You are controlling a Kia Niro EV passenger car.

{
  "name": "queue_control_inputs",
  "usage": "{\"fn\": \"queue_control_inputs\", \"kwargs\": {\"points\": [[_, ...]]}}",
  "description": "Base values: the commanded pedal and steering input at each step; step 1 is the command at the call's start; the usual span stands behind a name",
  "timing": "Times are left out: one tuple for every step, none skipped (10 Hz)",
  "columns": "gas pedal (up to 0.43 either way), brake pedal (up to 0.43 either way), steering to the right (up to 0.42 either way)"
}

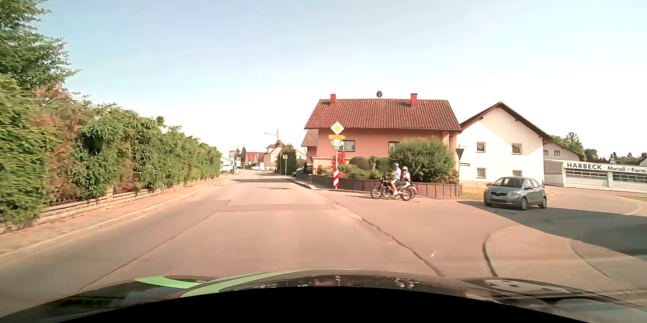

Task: Follow the waypoints while adhering to traffic rules and regulations

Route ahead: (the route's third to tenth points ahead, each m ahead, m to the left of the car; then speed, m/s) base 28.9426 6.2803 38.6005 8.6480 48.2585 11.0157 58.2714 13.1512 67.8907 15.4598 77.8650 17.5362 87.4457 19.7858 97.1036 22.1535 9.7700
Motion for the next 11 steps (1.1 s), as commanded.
{"fn": "queue_control_inputs", "kwargs": {"points": [[0.13, 0.0, -0.087], [0.13, 0.0, -0.087], [0.13, 0.0, -0.083], [0.138, 0.0, -0.08], [0.138, 0.0, -0.074], [0.138, 0.0, -0.067], [0.138, 0.0, -0.065], [0.138, 0.0, -0.061], [0.138, 0.0, -0.055], [0.15, 0.0, -0.051], [0.157, 0.0, -0.046]]}}
